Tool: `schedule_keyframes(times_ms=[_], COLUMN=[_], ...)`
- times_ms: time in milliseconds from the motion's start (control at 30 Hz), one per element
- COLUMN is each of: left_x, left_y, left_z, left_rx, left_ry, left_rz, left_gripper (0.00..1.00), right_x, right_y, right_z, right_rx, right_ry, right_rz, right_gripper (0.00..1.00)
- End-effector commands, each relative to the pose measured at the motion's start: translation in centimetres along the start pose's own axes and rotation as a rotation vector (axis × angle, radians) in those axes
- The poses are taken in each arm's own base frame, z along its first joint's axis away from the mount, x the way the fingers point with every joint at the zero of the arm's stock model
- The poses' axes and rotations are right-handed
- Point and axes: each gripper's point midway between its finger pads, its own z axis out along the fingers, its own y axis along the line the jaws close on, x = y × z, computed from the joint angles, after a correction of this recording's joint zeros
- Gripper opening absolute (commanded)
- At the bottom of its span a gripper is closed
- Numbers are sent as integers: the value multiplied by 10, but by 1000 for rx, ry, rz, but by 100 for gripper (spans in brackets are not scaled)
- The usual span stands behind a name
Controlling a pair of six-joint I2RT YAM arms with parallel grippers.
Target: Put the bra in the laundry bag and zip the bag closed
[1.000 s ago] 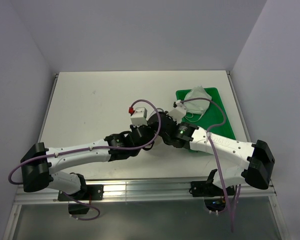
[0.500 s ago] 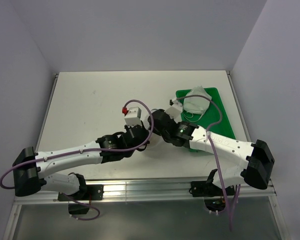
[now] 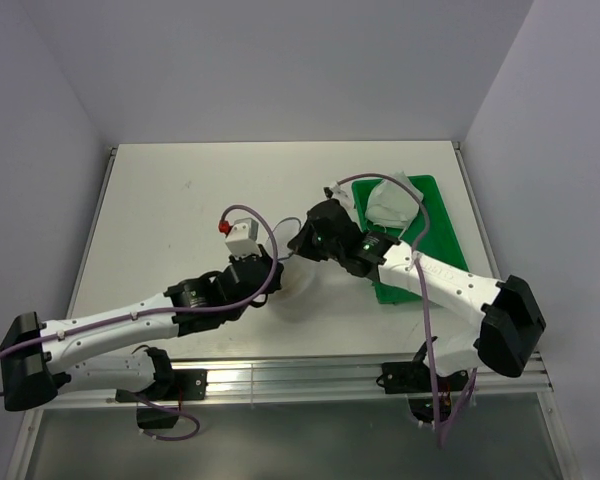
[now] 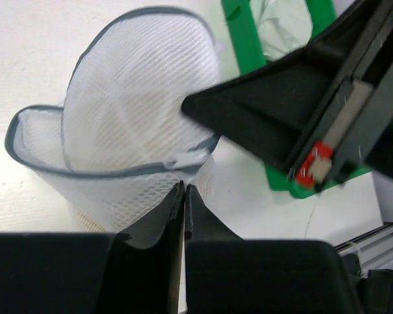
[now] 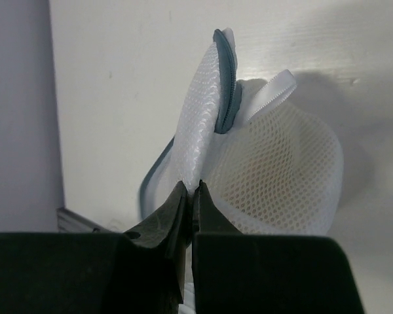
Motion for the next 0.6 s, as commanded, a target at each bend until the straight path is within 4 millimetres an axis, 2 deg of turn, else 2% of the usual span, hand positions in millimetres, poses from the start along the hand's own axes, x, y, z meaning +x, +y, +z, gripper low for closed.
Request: schedule_keyframes(times_ms=[0, 267, 400, 500, 533, 567], left_x=[9, 23, 21, 17, 17, 15], left_y=[22, 36, 23, 3, -2, -9], left_z=[-11, -14, -16, -13, -12, -8], left_rx=[-30, -26, 37, 106, 113, 112], left_ry=[42, 86, 85, 81, 83, 83], left_rz=[56, 84, 71, 45, 38, 30], left_gripper=[0, 0, 0, 17, 32, 36], right_x=[-41, -49, -46, -46, -47, -56], right_y=[-37, -57, -55, -51, -49, -48], right_z=[20, 38, 40, 30, 26, 15], right_rx=[126, 146, 132, 129, 138, 177], right_ry=[-123, -100, -90, -127, -147, -207], right_rz=[-75, -95, -80, -56, -57, -66], right_gripper=[0, 0, 0, 0, 0, 0])
